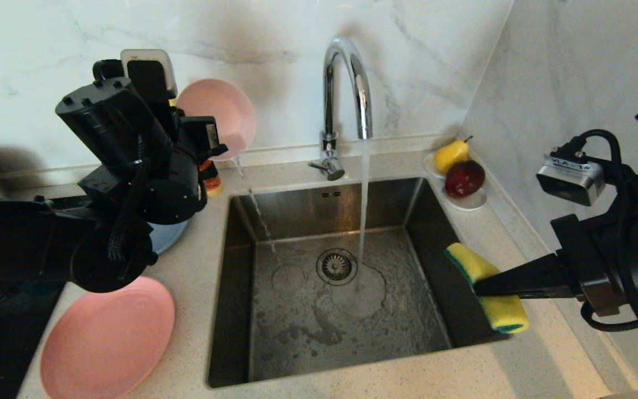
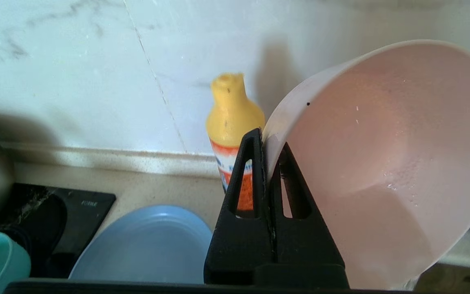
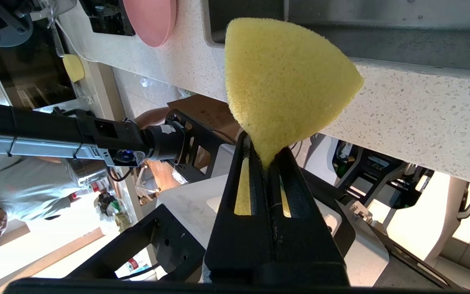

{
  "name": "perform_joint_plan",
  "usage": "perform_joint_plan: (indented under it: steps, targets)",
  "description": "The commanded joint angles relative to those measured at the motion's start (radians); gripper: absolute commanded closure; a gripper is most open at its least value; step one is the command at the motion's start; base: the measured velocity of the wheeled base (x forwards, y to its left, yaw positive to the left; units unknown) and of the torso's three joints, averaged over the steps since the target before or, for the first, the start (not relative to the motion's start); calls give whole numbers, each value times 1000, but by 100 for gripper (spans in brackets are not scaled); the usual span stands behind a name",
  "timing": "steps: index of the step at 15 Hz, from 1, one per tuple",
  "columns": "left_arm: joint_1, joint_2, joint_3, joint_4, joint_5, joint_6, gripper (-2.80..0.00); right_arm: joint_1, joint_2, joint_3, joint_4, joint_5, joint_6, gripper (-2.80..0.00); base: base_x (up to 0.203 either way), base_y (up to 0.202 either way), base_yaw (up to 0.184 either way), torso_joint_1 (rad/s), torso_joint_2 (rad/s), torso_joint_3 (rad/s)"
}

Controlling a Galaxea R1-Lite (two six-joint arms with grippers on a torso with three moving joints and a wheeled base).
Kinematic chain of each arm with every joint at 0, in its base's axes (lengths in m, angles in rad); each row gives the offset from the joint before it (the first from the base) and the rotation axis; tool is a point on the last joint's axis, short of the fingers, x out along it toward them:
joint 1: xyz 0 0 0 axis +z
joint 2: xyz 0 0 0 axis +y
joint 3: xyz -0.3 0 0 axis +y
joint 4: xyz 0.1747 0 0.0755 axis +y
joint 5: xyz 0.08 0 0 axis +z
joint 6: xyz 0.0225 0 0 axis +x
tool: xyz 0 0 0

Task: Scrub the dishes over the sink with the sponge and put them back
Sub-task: Rinse the bowl

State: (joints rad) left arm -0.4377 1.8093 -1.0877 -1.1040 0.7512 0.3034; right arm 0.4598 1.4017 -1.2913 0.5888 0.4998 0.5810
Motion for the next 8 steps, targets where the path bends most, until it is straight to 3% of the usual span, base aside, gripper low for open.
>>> perform_joint_plan:
  steps: [1,8]
  targets:
    - [-1,-18,-3,-11,-4,2,0,0,0,-2,3,3,3,0,0,0,0,0,0,0]
    - [-3,-31,4,-12,-20,-1,0,0,0,-2,3,3,5,0,0,0,0,0,0,0]
